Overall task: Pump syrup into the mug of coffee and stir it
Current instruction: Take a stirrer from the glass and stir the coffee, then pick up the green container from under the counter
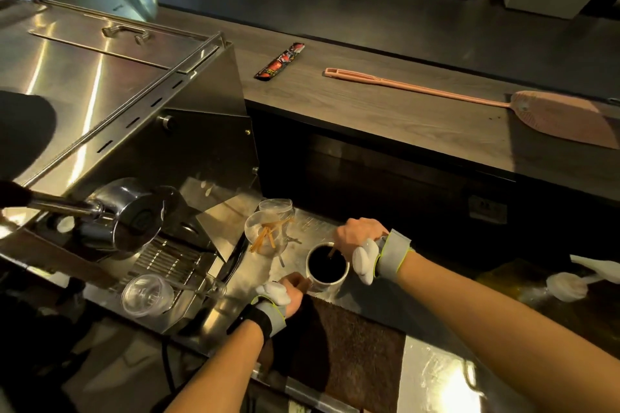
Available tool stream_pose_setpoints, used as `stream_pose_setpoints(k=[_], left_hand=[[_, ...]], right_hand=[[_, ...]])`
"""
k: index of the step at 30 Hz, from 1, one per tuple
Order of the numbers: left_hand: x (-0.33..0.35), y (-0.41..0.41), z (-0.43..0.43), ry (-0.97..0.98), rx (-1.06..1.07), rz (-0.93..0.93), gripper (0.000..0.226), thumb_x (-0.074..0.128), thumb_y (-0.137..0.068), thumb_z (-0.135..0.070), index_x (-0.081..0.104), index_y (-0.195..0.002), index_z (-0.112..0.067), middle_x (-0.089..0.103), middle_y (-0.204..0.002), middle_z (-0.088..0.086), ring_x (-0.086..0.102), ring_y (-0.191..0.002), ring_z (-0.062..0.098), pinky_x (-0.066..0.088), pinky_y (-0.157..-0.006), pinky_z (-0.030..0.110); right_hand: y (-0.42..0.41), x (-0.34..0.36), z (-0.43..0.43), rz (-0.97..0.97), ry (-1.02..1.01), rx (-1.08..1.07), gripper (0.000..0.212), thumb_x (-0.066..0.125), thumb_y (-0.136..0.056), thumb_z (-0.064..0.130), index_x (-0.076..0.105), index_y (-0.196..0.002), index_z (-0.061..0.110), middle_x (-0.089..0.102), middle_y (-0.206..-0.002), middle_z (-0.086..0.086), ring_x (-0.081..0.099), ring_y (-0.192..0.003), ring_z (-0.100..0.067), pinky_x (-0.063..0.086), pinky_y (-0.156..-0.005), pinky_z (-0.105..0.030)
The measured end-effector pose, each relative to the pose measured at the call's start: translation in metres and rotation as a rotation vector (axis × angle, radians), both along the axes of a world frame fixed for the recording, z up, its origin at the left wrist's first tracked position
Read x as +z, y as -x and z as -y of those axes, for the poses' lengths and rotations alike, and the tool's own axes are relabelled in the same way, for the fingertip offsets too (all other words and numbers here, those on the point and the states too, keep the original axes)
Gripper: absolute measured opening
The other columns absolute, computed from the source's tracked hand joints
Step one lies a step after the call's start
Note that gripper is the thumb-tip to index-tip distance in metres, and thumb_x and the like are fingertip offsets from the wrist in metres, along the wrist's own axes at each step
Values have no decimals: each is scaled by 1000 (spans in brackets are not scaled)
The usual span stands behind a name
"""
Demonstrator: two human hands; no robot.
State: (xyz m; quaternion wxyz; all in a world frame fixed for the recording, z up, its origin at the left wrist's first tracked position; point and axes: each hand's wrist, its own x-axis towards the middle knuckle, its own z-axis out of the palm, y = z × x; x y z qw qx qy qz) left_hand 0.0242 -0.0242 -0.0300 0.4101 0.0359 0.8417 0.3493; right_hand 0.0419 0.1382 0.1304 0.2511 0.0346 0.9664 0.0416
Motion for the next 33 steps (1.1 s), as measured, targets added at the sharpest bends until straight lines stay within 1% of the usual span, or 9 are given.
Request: stream_pose_setpoints(k=[2,5,7,9,13,19,24,27,33], left_hand=[[10,-1,2,32,27,-50,36,52,-83,-28,55,-110,-6,63,-114,22,61,-98,38,52,-87,45],[20,-1,12,-23,125,19,43,42,-89,-16,39,-129,-2,55,-121,19,66,-82,37,57,-65,33],[42,-19,19,-54,200,-56,37,42,-91,-14,45,-121,6,58,-97,16,63,-60,30,50,-44,22],[58,-21,23,-109,225,-110,26,44,-91,-13,55,-103,6,54,-76,7,56,-44,16,40,-37,17],[91,-48,40,-205,360,-181,17,42,-90,-7,55,-79,-7,60,-70,3,48,-29,0,36,-34,8],[127,-83,88,-244,432,-284,28,41,-92,-14,56,-68,-17,60,-62,-4,45,-32,0,34,-37,7],[116,-127,160,-209,634,-334,35,44,-90,-12,55,-59,-21,58,-49,-6,44,-34,3,33,-36,11],[113,-159,221,-146,690,-344,34,46,-87,-14,56,-56,-23,59,-39,-9,46,-38,3,36,-42,16],[118,-203,324,-76,750,-363,36,41,-89,-12,55,-58,-25,58,-52,-7,48,-41,-1,35,-50,21]], right_hand=[[-9,1,-7,-24,-19,0,33,48,-96,21,55,-125,8,60,-124,-16,58,-113,-32,46,-86,-34],[-16,9,-12,-45,8,-16,29,53,-92,23,62,-117,11,65,-117,-13,63,-106,-29,48,-79,-32],[-28,22,-16,-67,43,17,24,57,-86,25,70,-103,14,72,-104,-8,69,-94,-28,52,-72,-31],[-33,25,-21,-107,52,15,24,56,-87,28,72,-98,14,73,-96,-7,71,-90,-29,55,-70,-31],[-51,43,-15,-237,51,88,33,41,-93,33,67,-99,14,70,-101,-8,68,-92,-32,48,-69,-32],[-73,71,25,-345,128,201,33,39,-95,34,64,-98,14,70,-98,-7,67,-91,-31,45,-67,-32],[-83,71,99,-244,173,429,25,45,-92,36,61,-102,18,66,-101,-4,66,-94,-29,43,-67,-30],[-92,51,165,-158,260,577,25,45,-91,35,63,-103,24,69,-97,-4,67,-90,-27,52,-72,-33],[-112,5,295,-64,271,762,36,40,-92,42,64,-108,20,69,-109,-12,65,-101,-36,50,-81,-37]])
